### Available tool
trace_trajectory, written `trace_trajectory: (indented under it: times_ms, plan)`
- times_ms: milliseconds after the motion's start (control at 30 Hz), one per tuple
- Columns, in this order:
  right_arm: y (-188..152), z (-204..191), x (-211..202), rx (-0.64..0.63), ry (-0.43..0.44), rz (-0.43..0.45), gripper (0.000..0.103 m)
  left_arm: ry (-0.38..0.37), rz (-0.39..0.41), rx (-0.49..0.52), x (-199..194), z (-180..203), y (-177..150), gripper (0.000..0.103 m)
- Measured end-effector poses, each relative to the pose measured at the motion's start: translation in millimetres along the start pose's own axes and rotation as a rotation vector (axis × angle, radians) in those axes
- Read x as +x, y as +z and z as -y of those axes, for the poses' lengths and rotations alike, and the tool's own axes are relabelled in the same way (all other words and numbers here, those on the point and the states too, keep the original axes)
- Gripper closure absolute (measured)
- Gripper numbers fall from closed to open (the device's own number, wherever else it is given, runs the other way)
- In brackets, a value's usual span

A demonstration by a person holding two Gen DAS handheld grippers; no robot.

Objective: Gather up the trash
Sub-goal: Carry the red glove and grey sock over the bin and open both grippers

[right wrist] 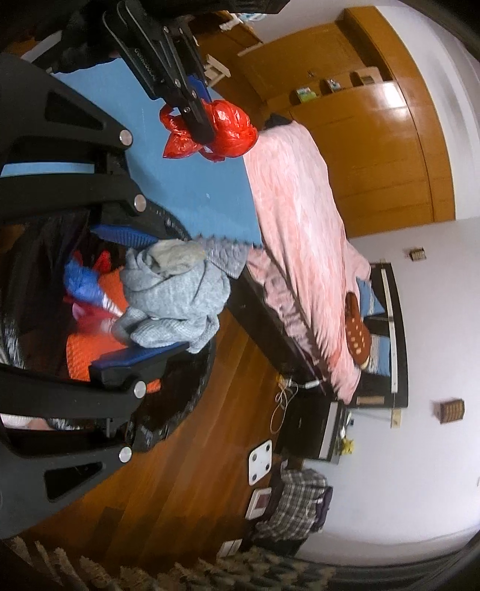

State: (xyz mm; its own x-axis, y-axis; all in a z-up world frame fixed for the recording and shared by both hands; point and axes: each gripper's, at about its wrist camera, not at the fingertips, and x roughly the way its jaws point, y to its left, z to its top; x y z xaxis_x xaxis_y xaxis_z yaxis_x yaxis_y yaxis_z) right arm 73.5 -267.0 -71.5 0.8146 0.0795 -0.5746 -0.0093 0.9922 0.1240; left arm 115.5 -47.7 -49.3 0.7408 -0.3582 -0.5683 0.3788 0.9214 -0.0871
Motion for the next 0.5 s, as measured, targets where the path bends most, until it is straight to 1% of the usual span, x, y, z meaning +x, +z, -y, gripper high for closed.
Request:
trace_trajectory:
  times_ms: [233, 500]
  plan:
    - [-11.7, 30.6, 9.2, 0.033, -0.051, -0.014, 0.058, -0.058, -0.022, 0.034, 30.3, 25.4, 1.0, 0.074]
    - [-20.0, 53.7, 30.2, 0.035, -0.075, -0.031, 0.058, -0.098, -0.062, 0.065, 70.7, 47.1, -6.0, 0.074]
